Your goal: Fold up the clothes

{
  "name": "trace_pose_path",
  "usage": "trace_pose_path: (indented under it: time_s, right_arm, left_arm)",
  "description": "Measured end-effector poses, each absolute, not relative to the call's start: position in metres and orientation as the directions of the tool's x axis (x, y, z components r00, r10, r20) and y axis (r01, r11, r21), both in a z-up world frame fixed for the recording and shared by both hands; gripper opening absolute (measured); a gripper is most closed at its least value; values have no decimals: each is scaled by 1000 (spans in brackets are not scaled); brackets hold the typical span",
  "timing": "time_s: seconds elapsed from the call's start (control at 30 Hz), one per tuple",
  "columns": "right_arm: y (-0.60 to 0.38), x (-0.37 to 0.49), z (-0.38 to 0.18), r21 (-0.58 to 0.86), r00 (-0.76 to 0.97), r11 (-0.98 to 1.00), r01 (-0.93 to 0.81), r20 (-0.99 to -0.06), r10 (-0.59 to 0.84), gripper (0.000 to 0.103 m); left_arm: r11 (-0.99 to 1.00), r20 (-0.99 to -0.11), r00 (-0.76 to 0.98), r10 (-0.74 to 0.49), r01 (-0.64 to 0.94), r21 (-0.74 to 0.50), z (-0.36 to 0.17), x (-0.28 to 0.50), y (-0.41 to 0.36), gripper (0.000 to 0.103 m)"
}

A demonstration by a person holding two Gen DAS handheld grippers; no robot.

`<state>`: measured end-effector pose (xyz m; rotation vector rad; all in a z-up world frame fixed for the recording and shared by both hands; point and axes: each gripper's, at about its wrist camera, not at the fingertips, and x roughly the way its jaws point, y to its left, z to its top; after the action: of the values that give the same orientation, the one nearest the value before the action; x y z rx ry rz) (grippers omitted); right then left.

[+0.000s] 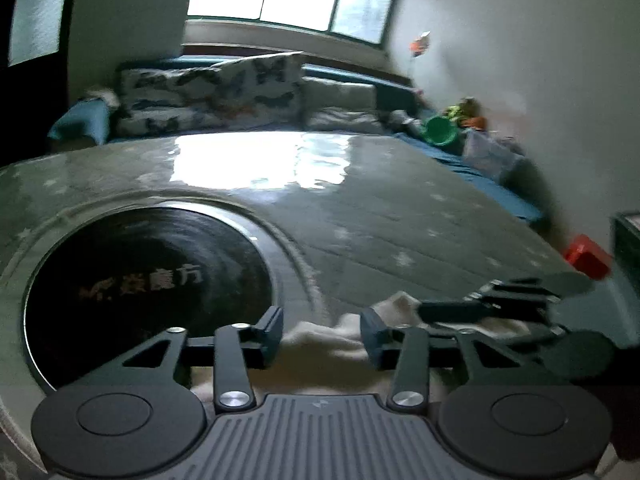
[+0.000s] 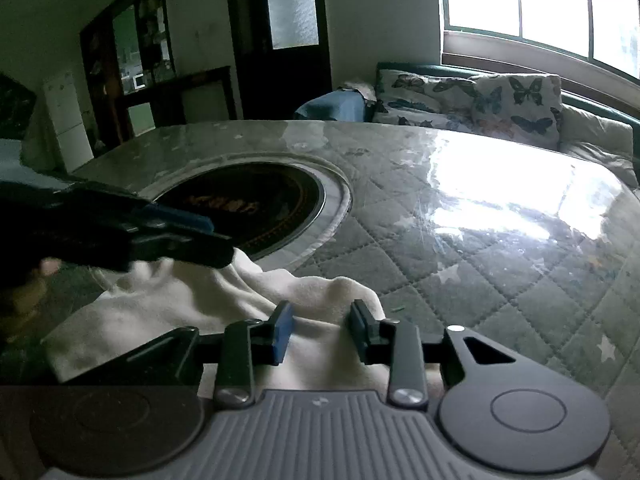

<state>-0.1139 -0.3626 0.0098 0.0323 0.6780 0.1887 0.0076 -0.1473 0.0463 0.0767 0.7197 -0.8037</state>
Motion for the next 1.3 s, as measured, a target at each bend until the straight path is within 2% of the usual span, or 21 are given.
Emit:
trace_pose_path:
  time_s: [0.13, 0.23, 0.3, 0.43, 0.53, 0.67, 0.7, 0.8, 0.87, 0.9, 1.03, 1.1, 1.23, 1.3]
  right_arm:
    - [-363, -113, 10, 92, 763, 982, -163, -619, 185, 33]
    - [-365, -113, 10, 97, 764, 982, -164, -617, 188, 33]
    - [-366, -113, 10, 101, 766, 981, -164, -614, 191, 33]
    - [-368, -114, 10, 112, 771, 981, -161, -606, 196, 34]
    - [-369, -116, 11, 118, 780, 981, -152, -595, 192, 40]
    - [-369, -114, 12, 110, 782, 984, -140, -598, 178, 40]
    - [-367, -115, 13, 101, 785, 985, -140, -595, 173, 40]
    - [-364, -120, 17, 80, 795, 985, -149, -583, 168, 40]
    - [-365, -122, 14, 75, 779, 986, -149, -605, 164, 39]
    - [-366, -122, 13, 70, 778, 987, -144, -609, 156, 39]
    - [-376, -132, 21, 93, 802, 990, -109, -580, 143, 37]
    - [-378, -136, 26, 95, 810, 990, -105, -569, 141, 37]
    - [-380, -133, 16, 88, 786, 992, -94, -605, 128, 37]
    - [-383, -131, 9, 102, 777, 992, -80, -617, 126, 36]
  left_arm:
    - [705, -669, 415, -617, 669, -235, 36, 25, -160, 50]
    - [686, -689, 364, -627, 678, -265, 29, 30, -164, 47]
    - [677, -685, 352, -638, 680, -281, 27, 32, -163, 34]
    - [652, -611, 401, -683, 712, -261, 31, 18, -155, 23]
    - [635, -527, 460, -715, 742, -214, 40, 2, -150, 22]
    - [679, -590, 484, -646, 717, -156, 29, 7, -162, 25]
    - [686, -606, 483, -632, 712, -148, 25, 8, -164, 30]
    - [705, -590, 516, -622, 696, -135, 28, 6, -164, 36]
    - [725, -580, 547, -604, 680, -113, 32, 6, -160, 42]
    - [737, -577, 564, -590, 669, -99, 33, 6, -158, 42]
    - [744, -552, 585, -595, 661, -101, 44, -2, -147, 35]
    - [728, -540, 581, -609, 680, -89, 49, -13, -147, 25]
    - [662, -548, 512, -662, 742, -107, 48, -31, -155, 21]
    - [669, -583, 511, -632, 739, -77, 38, -33, -163, 21]
